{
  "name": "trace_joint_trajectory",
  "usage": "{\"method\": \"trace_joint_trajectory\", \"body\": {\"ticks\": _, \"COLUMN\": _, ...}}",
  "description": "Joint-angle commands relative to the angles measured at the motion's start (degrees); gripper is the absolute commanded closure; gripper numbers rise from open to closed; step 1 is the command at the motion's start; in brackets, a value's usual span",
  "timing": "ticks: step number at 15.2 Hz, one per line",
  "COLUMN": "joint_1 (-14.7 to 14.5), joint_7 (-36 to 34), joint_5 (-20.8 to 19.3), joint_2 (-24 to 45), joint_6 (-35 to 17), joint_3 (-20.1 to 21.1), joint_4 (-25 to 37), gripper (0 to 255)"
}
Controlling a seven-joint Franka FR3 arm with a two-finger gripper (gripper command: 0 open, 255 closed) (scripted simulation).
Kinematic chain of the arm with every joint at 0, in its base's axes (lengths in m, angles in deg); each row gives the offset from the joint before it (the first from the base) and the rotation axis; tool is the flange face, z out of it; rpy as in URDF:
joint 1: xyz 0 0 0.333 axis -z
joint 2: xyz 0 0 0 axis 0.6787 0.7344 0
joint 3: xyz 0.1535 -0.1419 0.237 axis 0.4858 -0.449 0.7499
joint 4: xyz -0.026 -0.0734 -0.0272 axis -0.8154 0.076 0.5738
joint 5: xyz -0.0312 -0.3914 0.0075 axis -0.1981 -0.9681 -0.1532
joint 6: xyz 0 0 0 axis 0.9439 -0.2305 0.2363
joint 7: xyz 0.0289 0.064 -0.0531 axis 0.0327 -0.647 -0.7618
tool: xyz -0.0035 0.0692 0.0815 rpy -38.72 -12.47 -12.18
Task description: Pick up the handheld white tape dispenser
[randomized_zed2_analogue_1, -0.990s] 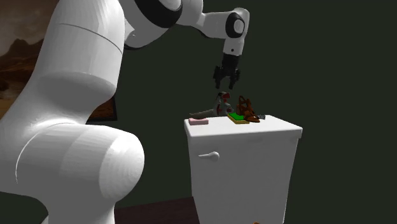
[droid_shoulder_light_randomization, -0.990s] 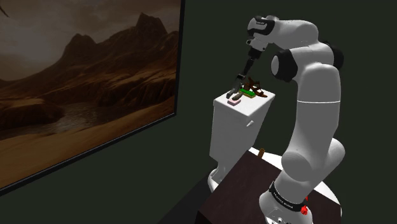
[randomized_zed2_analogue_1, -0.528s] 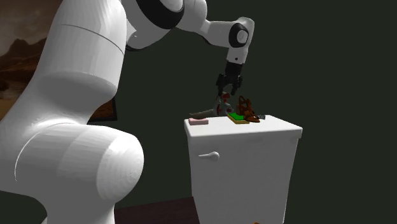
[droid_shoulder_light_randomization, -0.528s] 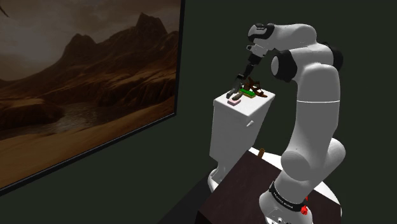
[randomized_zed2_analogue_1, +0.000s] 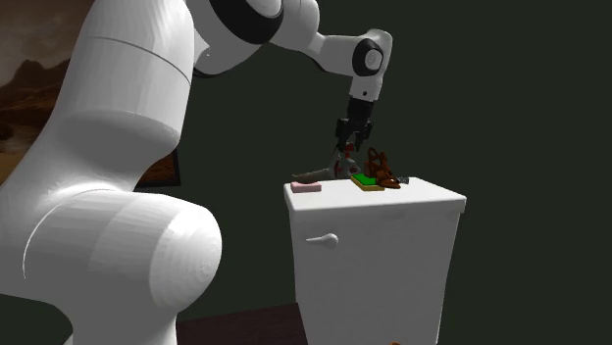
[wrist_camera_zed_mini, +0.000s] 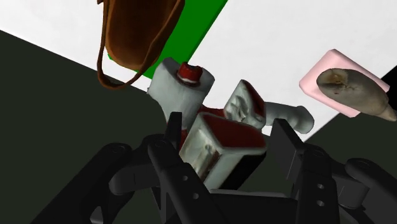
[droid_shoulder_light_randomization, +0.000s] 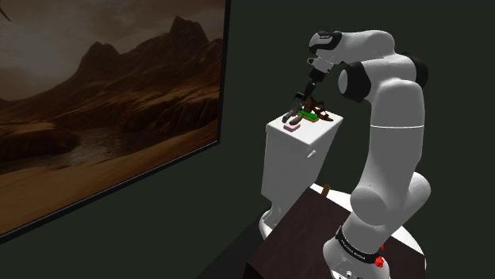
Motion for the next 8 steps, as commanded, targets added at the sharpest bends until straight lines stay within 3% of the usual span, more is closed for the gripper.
{"method": "trace_joint_trajectory", "body": {"ticks": 1, "joint_1": -0.05, "joint_7": 0.01, "joint_5": -0.01, "joint_2": 0.01, "joint_6": -0.03, "joint_3": 0.03, "joint_4": -0.10, "gripper": 255}}
{"method": "trace_joint_trajectory", "body": {"ticks": 8, "joint_1": 0.46, "joint_7": -0.67, "joint_5": -0.01, "joint_2": 0.23, "joint_6": 2.27, "joint_3": 0.00, "joint_4": 2.55, "gripper": 255}}
